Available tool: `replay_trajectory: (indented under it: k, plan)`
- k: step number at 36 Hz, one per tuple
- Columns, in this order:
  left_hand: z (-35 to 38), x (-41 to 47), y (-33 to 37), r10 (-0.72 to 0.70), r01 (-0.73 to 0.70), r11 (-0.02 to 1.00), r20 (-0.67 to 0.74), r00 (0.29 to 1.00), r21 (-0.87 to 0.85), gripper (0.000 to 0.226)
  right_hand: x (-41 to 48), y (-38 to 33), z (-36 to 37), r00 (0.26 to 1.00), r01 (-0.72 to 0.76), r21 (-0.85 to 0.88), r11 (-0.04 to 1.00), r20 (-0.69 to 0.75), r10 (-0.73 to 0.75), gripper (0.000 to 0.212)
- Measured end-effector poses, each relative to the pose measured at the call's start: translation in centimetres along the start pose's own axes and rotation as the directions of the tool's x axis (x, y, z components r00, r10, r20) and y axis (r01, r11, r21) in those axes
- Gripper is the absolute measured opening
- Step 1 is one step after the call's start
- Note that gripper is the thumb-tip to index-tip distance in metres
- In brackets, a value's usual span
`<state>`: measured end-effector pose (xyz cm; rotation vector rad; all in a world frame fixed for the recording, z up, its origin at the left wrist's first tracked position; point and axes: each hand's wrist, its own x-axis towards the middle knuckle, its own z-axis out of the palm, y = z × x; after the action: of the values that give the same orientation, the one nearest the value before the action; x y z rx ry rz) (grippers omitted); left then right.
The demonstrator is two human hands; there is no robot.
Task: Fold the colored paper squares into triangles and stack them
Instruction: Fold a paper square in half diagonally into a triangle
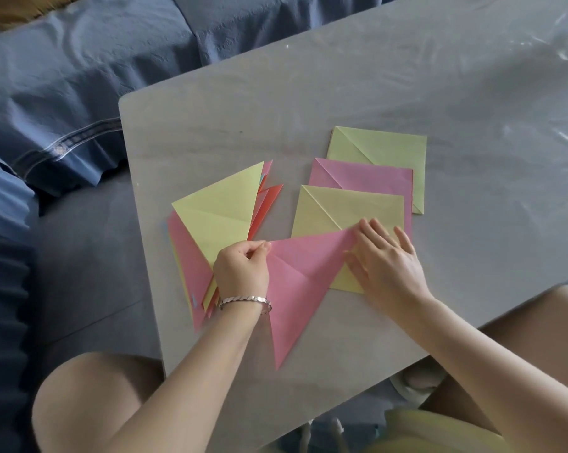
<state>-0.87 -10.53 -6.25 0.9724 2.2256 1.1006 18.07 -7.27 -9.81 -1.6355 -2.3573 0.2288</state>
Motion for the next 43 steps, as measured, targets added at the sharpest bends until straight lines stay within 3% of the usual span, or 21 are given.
replay_trajectory:
  k: [3,10,13,26,32,35,38,40,43]
  plan:
    - [0.0,0.0,-0.1,-0.005,0.005,1.000,-0.001,1.000,-0.007,0.012,0.4,-0.4,0.3,0.998,-0.067,0.001,0.998,0.002,0.067,0.043]
    - [0.1,0.0,-0.2,-0.013,0.013,1.000,-0.010,1.000,-0.016,0.012,0.1,-1.0,-0.5,0.982,-0.074,-0.045,0.996,0.172,0.081,0.084]
    - [0.2,0.0,-0.3,-0.027,0.026,0.999,-0.019,0.999,-0.026,0.012,-0.6,-2.0,-0.5,0.981,-0.086,-0.065,0.994,0.171,0.096,0.090]
    - [0.1,0.2,-0.5,-0.038,0.038,0.998,-0.012,0.999,-0.047,0.012,-5.4,-7.8,0.3,0.927,0.086,-0.027,0.996,0.368,-0.071,0.113]
    - [0.2,0.1,-0.5,-0.034,0.034,0.998,-0.013,0.999,-0.056,0.011,-6.1,-8.9,0.7,0.931,0.094,-0.010,0.996,0.354,-0.084,0.119]
    - [0.1,-0.1,-0.3,-0.014,0.012,0.997,-0.028,1.000,-0.080,0.010,-6.0,-8.2,0.7,0.930,0.177,0.001,0.984,0.327,-0.167,0.121]
    - [-0.5,-0.1,0.5,0.050,-0.060,0.992,-0.089,0.995,-0.113,0.010,-5.2,-6.9,-0.2,0.942,0.187,0.180,0.966,0.246,-0.228,0.105]
    - [-1.5,0.4,1.2,0.097,-0.117,0.985,-0.154,0.983,-0.127,0.011,-4.4,-5.6,-1.0,0.971,0.116,0.316,0.942,0.162,-0.174,0.079]
    - [-3.5,2.0,2.0,0.134,-0.183,0.971,-0.280,0.951,-0.157,0.014,-3.1,-3.0,-2.0,0.998,0.035,0.326,0.945,0.032,-0.048,0.049]
